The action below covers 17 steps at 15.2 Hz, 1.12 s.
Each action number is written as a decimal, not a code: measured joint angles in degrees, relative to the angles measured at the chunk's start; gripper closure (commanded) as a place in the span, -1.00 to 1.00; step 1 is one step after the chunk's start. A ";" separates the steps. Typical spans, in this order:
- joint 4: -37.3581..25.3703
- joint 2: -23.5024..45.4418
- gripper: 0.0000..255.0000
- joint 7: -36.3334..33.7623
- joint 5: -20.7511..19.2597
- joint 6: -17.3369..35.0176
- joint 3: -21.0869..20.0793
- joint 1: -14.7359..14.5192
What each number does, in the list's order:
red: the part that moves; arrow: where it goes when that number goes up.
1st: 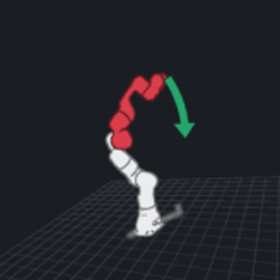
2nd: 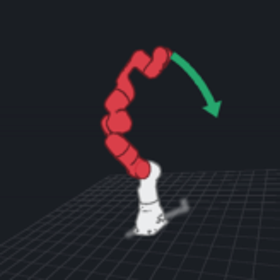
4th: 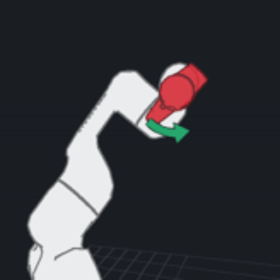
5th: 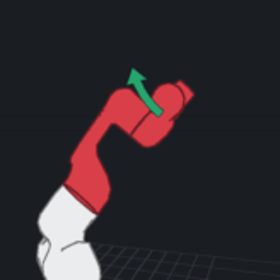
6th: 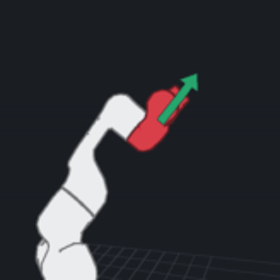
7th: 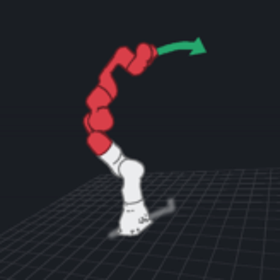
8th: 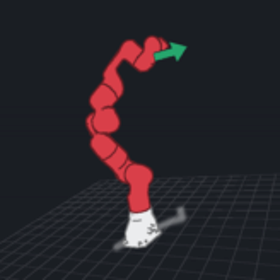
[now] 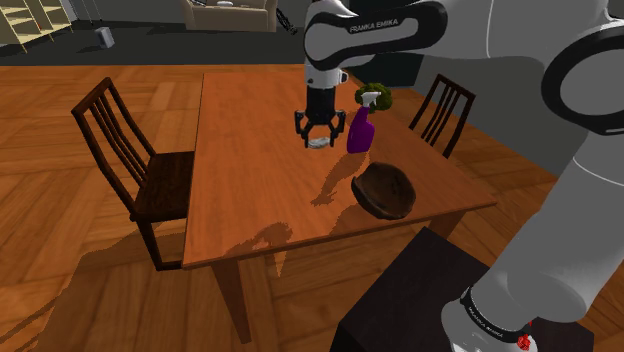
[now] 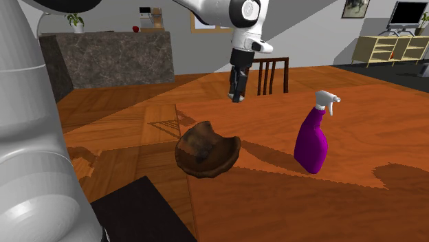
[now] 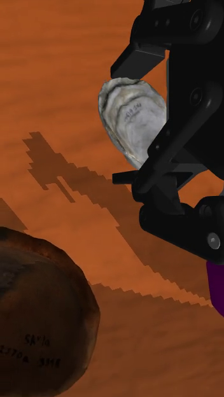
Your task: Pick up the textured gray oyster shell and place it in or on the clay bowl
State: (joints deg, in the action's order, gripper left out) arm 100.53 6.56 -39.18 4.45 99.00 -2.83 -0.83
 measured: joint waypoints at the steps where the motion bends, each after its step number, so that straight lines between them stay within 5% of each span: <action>1: -0.74 -0.04 1.00 -0.16 0.00 -0.77 -0.04 -0.05; 8: -3.83 -1.12 1.00 -0.24 -0.01 -4.96 0.05 0.08; 17: 17.19 -20.05 1.00 4.17 -0.24 -3.20 2.27 2.15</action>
State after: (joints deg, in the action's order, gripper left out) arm 117.72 -13.49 -35.01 4.21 95.80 -0.56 1.31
